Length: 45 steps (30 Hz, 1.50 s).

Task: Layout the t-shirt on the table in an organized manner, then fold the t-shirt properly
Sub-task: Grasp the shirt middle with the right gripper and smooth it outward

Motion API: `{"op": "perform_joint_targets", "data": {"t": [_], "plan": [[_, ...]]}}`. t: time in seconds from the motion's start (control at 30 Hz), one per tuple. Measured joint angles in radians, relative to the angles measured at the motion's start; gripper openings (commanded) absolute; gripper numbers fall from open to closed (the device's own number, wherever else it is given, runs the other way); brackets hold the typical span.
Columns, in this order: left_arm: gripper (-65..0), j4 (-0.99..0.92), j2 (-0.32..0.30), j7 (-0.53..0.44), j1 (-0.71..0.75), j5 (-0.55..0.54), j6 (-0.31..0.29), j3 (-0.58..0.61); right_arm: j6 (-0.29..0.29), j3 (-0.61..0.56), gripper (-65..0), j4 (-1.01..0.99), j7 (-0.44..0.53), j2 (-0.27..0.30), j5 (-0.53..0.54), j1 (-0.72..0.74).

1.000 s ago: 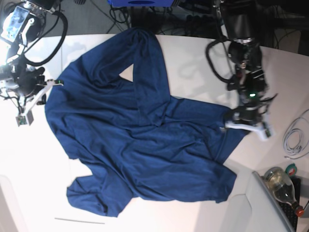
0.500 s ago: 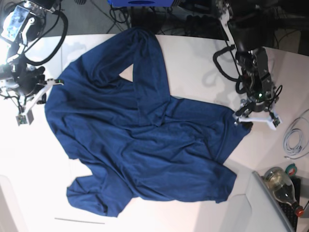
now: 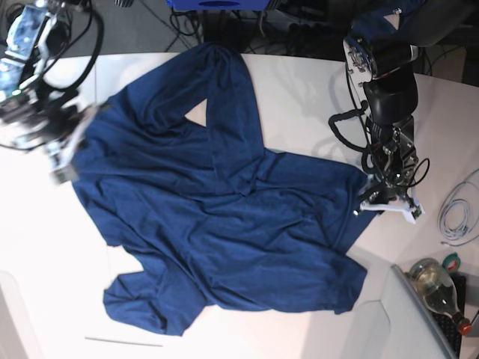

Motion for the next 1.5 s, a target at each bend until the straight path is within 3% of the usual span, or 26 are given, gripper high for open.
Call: {"op": "perform_joint_targets", "data": {"t": [0.03,0.2,0.3,0.47,0.63,0.77,0.83,1.1,1.3,1.4,1.5], "plan": [[-65.0,0.005,0.000,-0.003,0.008,-0.005,-0.001,0.000,0.005,-0.073,-64.2,0.011,0.004,0.015,0.009,-0.031],[-65.0,0.111,0.004,0.002,0.097,-0.005,-0.007,0.003,0.006,-0.369,-63.6,0.018,0.010,0.047,0.011,-0.061],[-65.0,0.189,0.003,-0.009,0.184,-0.008,-0.007,0.003,0.005,-0.471,-55.7,0.008,0.003,0.026,0.006,-0.016],[-65.0,0.313,0.003,-0.003,0.313,-0.010,-0.005,-0.003,-0.184,-0.614,-38.3,-0.159,0.077,0.003,0.007,0.139],[-65.0,0.395,0.007,0.003,0.389,-0.013,-0.005,-0.008,-0.196,-0.749,-29.9,-0.307,0.183,0.003,0.011,0.175],[-65.0,0.441,0.008,0.007,0.429,-0.013,0.000,-0.009,-0.229,-0.758,-23.9,-0.459,0.265,-0.014,0.011,0.277],[-65.0,0.465,0.011,0.004,0.447,-0.014,0.000,-0.010,-0.263,-0.755,-23.9,-0.530,0.292,-0.021,-0.001,0.323],[-65.0,0.492,0.014,0.005,0.484,-0.014,-0.001,-0.010,-0.261,-0.758,-24.0,-0.700,0.356,-0.029,0.010,0.393],[-65.0,0.499,0.026,0.013,0.495,-0.014,0.000,-0.090,-0.261,-0.758,-24.2,-0.820,0.443,-0.032,0.013,0.425],[-65.0,0.499,0.026,0.013,0.495,-0.014,0.000,-0.097,-0.261,-0.758,-31.8,-0.855,0.471,-0.032,0.017,0.433],[-65.0,0.499,0.029,0.013,0.495,-0.014,-0.001,-0.097,-0.262,-0.757,-45.6,-0.859,0.463,-0.037,0.013,0.440]]}}
